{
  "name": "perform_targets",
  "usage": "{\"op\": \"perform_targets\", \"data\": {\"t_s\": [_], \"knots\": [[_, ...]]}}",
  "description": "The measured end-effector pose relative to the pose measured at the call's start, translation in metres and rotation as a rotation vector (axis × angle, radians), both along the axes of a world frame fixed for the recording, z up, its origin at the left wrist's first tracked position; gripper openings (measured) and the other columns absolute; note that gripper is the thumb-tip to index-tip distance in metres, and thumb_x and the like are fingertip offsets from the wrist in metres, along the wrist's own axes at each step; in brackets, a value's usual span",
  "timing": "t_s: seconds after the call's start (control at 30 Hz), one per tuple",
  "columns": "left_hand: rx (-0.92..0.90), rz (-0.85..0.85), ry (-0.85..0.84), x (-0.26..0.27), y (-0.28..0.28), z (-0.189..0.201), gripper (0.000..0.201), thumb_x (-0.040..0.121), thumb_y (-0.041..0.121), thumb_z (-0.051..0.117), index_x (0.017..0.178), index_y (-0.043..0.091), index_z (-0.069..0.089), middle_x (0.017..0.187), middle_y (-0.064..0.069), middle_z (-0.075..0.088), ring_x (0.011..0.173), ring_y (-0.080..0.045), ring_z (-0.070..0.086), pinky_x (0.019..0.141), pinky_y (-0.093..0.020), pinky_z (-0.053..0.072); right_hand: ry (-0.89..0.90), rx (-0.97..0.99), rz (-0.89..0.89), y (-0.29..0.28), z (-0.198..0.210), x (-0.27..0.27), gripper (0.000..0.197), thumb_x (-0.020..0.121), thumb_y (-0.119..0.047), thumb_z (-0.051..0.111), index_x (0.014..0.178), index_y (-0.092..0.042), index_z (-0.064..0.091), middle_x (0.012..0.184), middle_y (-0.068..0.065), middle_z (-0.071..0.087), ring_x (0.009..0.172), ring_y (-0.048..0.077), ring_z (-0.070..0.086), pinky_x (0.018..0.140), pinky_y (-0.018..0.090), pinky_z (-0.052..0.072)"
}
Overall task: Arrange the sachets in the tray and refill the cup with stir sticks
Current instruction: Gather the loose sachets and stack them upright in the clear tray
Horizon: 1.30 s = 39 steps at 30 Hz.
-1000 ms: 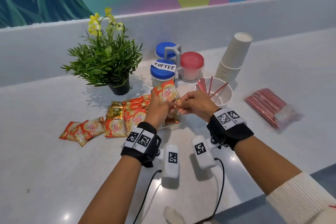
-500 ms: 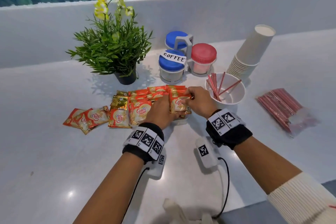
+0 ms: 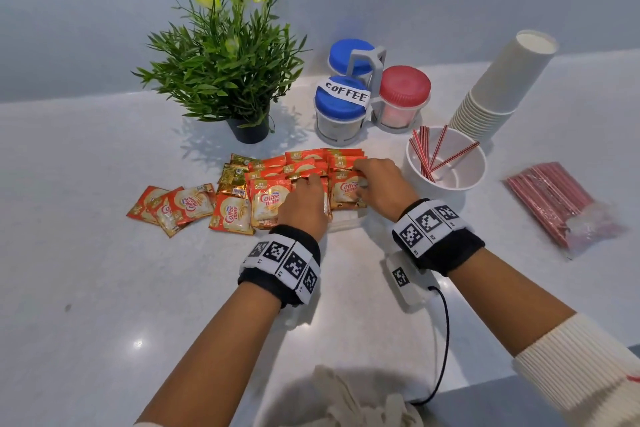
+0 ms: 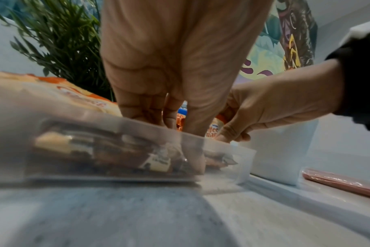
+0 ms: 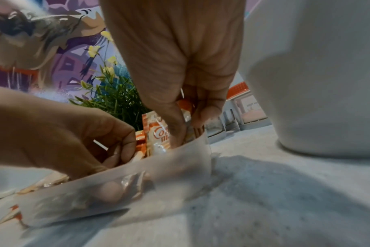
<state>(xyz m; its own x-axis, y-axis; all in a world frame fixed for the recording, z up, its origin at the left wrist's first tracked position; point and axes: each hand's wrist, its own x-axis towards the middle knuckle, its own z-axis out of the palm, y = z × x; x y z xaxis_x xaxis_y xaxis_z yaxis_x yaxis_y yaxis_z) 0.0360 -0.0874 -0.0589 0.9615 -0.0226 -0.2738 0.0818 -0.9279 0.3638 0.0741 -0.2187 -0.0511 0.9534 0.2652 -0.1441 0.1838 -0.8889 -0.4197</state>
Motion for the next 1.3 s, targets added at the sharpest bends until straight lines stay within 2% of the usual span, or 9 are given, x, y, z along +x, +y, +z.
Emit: {"op": "perform_targets", "data": {"t_s": [0.2, 0.33, 0.5, 0.6, 0.7, 0.77, 0.87, 1.03, 1.3], "knots": [[-0.01, -0.024, -0.056, -0.003, 0.002, -0.002, 0.043, 0.086, 0.006, 0.058, 0.125, 0.004, 0.038, 0.122, -0.018, 0.05, 0.107, -0.035, 0.054, 0.082, -0.039, 0.044, 0.049, -0.135, 0.132, 0.004, 0.003, 0.001, 0.03, 0.083, -0.008, 0.058, 0.113, -0.009, 0.061, 0.114, 0.016, 0.063, 0.106, 0.034, 0.058, 0.091, 0.039, 0.046], [-0.001, -0.039, -0.073, -0.003, 0.002, -0.004, 0.046, 0.085, 0.006, 0.06, 0.125, 0.005, 0.039, 0.123, -0.016, 0.05, 0.109, -0.034, 0.054, 0.083, -0.039, 0.045, 0.045, -0.116, 0.108, 0.006, 0.009, 0.004, 0.034, 0.083, -0.005, 0.057, 0.116, -0.011, 0.06, 0.114, 0.016, 0.062, 0.106, 0.035, 0.057, 0.091, 0.039, 0.047], [0.007, -0.015, -0.154, -0.001, 0.004, -0.007, 0.056, 0.081, 0.011, 0.068, 0.127, 0.007, 0.037, 0.128, -0.014, 0.045, 0.114, -0.03, 0.049, 0.088, -0.035, 0.043, -0.012, -0.02, 0.041, 0.009, 0.008, -0.003, 0.044, 0.08, -0.005, 0.061, 0.12, -0.007, 0.042, 0.12, 0.015, 0.048, 0.105, 0.034, 0.054, 0.089, 0.044, 0.046], [0.111, -0.003, -0.273, -0.002, 0.003, -0.007, 0.073, 0.074, 0.027, 0.075, 0.131, 0.01, 0.033, 0.133, -0.012, 0.038, 0.12, -0.028, 0.039, 0.098, -0.036, 0.036, 0.001, 0.024, 0.02, 0.007, 0.009, -0.001, 0.062, 0.073, 0.0, 0.068, 0.125, -0.009, 0.036, 0.122, 0.013, 0.04, 0.107, 0.03, 0.052, 0.092, 0.041, 0.046], [0.116, -0.035, -0.281, 0.0, -0.001, -0.006, 0.093, 0.076, 0.032, 0.073, 0.146, 0.014, 0.014, 0.151, -0.012, 0.017, 0.14, -0.03, 0.018, 0.112, -0.042, 0.021, 0.026, 0.018, 0.027, 0.007, 0.007, 0.002, 0.077, 0.07, 0.0, 0.072, 0.133, -0.011, 0.03, 0.125, 0.014, 0.037, 0.113, 0.03, 0.049, 0.097, 0.042, 0.044], [0.17, -0.098, -0.238, 0.004, -0.004, -0.008, 0.096, 0.081, 0.033, 0.068, 0.148, 0.012, 0.002, 0.157, -0.009, 0.003, 0.145, -0.027, 0.002, 0.116, -0.045, 0.009, 0.026, -0.034, 0.034, 0.007, 0.005, 0.002, 0.087, 0.069, -0.004, 0.075, 0.139, -0.012, 0.024, 0.127, 0.014, 0.034, 0.117, 0.031, 0.044, 0.099, 0.043, 0.043], [0.222, -0.149, -0.184, 0.009, -0.004, -0.012, 0.092, 0.087, 0.035, 0.061, 0.148, 0.009, -0.003, 0.158, -0.008, -0.003, 0.146, -0.023, -0.003, 0.117, -0.046, 0.003, -0.01, -0.172, 0.104, 0.007, 0.001, 0.003, 0.096, 0.071, -0.013, 0.076, 0.145, -0.016, 0.014, 0.141, 0.013, 0.024, 0.128, 0.032, 0.031, 0.103, 0.046, 0.038], [0.119, -0.131, -0.188, 0.006, 0.002, -0.006, 0.092, 0.084, 0.033, 0.064, 0.148, 0.011, 0.001, 0.158, -0.007, 0.001, 0.146, -0.022, 0.0, 0.117, -0.044, 0.006, 0.05, -0.233, 0.237, 0.004, 0.002, 0.004, 0.097, 0.078, -0.016, 0.07, 0.149, -0.015, 0.003, 0.157, 0.005, 0.004, 0.144, 0.024, 0.009, 0.116, 0.046, 0.02], [0.05, 0.113, -0.167, -0.004, 0.06, 0.008, 0.088, 0.069, 0.033, 0.078, 0.139, 0.016, 0.028, 0.144, -0.013, 0.021, 0.133, -0.031, 0.021, 0.108, -0.04, 0.026, 0.147, -0.333, 0.292, 0.009, 0.016, 0.006, 0.097, 0.084, -0.024, 0.064, 0.148, -0.015, -0.008, 0.157, 0.003, -0.011, 0.146, 0.025, -0.008, 0.116, 0.051, 0.003]]}}
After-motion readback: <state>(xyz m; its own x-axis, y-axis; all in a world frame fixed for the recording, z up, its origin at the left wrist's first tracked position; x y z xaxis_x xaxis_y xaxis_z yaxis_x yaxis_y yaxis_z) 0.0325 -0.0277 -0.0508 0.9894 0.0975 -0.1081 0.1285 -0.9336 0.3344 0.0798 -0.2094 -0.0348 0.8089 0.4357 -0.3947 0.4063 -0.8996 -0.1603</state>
